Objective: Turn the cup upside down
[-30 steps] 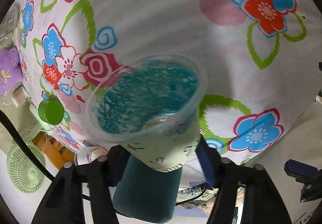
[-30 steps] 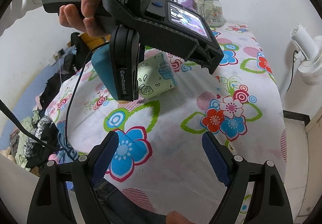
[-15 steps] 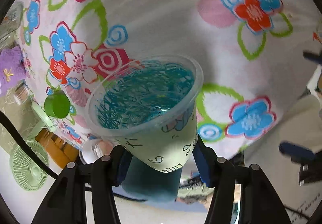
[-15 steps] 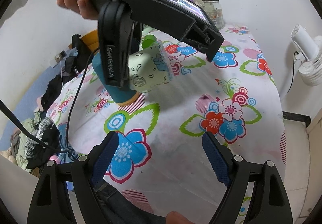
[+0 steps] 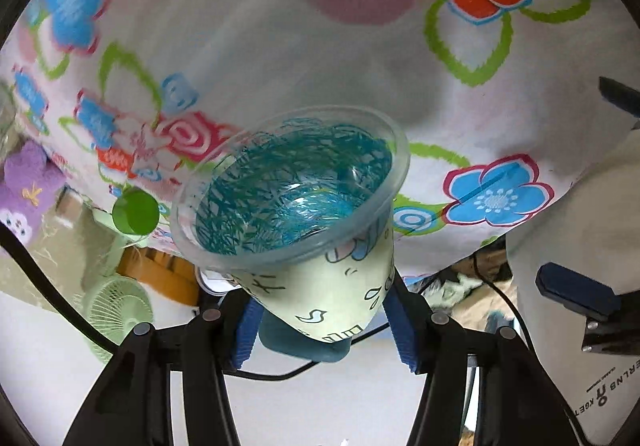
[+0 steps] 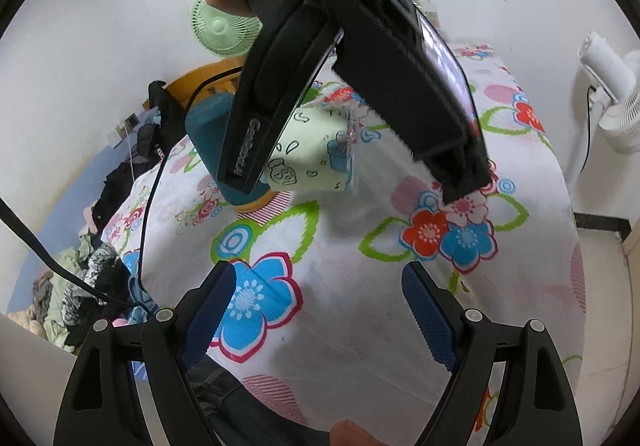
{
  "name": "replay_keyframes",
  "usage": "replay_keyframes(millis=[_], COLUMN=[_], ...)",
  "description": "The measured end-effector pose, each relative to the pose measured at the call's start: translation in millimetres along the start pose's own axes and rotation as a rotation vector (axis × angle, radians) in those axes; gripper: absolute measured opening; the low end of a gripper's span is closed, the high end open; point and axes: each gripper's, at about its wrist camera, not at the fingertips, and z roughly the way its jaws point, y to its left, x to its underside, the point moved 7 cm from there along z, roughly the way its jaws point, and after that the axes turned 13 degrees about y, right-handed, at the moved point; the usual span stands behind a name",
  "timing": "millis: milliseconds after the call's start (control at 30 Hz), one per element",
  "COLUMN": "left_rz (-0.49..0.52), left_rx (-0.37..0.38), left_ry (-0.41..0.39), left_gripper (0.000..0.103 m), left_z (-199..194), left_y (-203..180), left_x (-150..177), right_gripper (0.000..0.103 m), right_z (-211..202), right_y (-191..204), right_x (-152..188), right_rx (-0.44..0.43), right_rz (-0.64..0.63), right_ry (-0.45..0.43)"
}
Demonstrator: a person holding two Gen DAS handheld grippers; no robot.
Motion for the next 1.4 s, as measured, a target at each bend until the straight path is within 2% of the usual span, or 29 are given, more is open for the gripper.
replay_keyframes(millis=[200, 300, 533, 800, 1067, 1233, 1400], left_rz=[0.011, 0.007, -0.008, -0.025, -0.045, -0.038, -0.056], left_rx=[-0.056, -0.068, -0.051, -0.068, -0.080, -0.076, -0.045], left_ry=[0.109, 0.135, 0.105, 0.054, 0.049, 0.024, -0.061], left_gripper=[0.059, 0.059, 0.059, 0.060, 0.060, 0.067, 0.087], left_z=[7, 4, -18, -37, -37, -47, -56], left_y=[1, -1, -5, -8, -10, -15, -7], left_x=[-10, -15, -23, -21, -30, -33, -29], right_gripper=[0.087, 0.087, 0.087, 0.087, 0.087, 0.087, 0.087], right_z=[-2, -4, -9, -11, -14, -17, -20], right_y=[-13, -14, -5, -1, -2, -2, -2], right_x=[1, 1, -3, -2, 2, 2, 1], right_rx=[-0.026, -0.032, -0.028, -0.027, -0.023, -0.011, -0.003], right_rz=[0.029, 0.026, -0.020, -0.034, -0.025, -0.030, -0.033], right_ry=[-0.025, -0.039, -0.064, -0.071, -0.081, -0.085, -0.096])
